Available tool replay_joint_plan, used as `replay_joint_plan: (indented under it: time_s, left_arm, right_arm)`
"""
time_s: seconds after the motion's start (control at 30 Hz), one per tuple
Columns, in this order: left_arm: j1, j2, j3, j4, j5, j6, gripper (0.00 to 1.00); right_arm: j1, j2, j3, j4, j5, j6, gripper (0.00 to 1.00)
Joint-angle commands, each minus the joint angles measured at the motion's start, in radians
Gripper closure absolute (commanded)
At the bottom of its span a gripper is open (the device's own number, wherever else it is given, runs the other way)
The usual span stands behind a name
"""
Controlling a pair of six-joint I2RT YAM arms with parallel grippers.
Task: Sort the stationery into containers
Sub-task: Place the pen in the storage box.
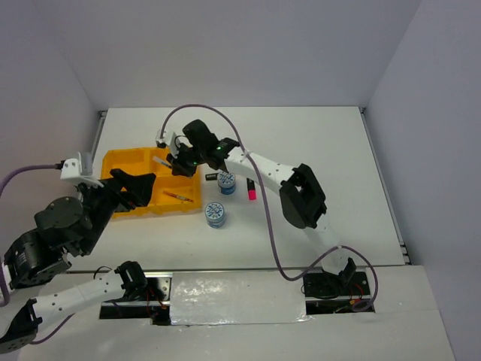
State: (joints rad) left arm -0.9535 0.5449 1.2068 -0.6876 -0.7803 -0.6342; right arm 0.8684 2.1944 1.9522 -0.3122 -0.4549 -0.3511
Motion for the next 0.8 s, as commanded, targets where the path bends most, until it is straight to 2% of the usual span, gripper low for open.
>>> replay_joint_plan:
  time_s: [0.0, 0.23, 0.3, 0.33, 0.37, 0.5, 0.57, 0.67, 0.7, 0.77]
  left_arm:
    - [-0.002, -0.034, -0.012, -0.133, 0.038, -0.002, 0.01]
    - [-0.001, -0.138, -0.167, -0.122, 0.012, 0.001, 0.01]
    - [-0.002, -0.163, -0.176, -0.121, 0.003, 0.001, 0.01]
    - [-0.001, -0.169, -0.184, -0.121, 0.000, 0.001, 0.01]
    - [-0.001, -0.181, -0.187, -0.122, -0.005, -0.001, 0.01]
    - [-0.001, -0.197, -0.214, -0.142, -0.023, -0.018, 0.01]
    - [-0.002, -0.200, -0.216, -0.156, -0.037, -0.028, 0.01]
    - [-0.001, -0.201, -0.217, -0.159, -0.043, -0.030, 0.01]
    - [-0.001, -0.201, -0.219, -0.162, -0.045, -0.036, 0.01]
    - [-0.001, -0.203, -0.219, -0.185, -0.066, -0.053, 0.01]
  right_arm:
    - [0.026, 0.076, 0.117, -0.162, 0.015, -0.058, 0.94]
    - [0.058, 0.111, 0.113, -0.147, 0.038, -0.052, 0.93]
    - [0.060, 0.099, 0.090, -0.127, 0.021, -0.035, 0.90]
    - [0.061, 0.093, 0.074, -0.116, 0.021, -0.031, 0.85]
    - [0.061, 0.084, 0.070, -0.114, 0.019, -0.022, 0.74]
    - [0.069, 0.050, 0.053, -0.113, 0.012, -0.006, 0.51]
    - [0.076, 0.013, 0.022, -0.084, 0.024, 0.009, 0.45]
    - [0.073, -0.034, 0.011, -0.068, 0.038, 0.044, 0.43]
    - [0.075, -0.070, 0.002, -0.058, 0.067, 0.060, 0.33]
    - [0.073, -0.123, -0.030, -0.028, 0.114, 0.131, 0.31]
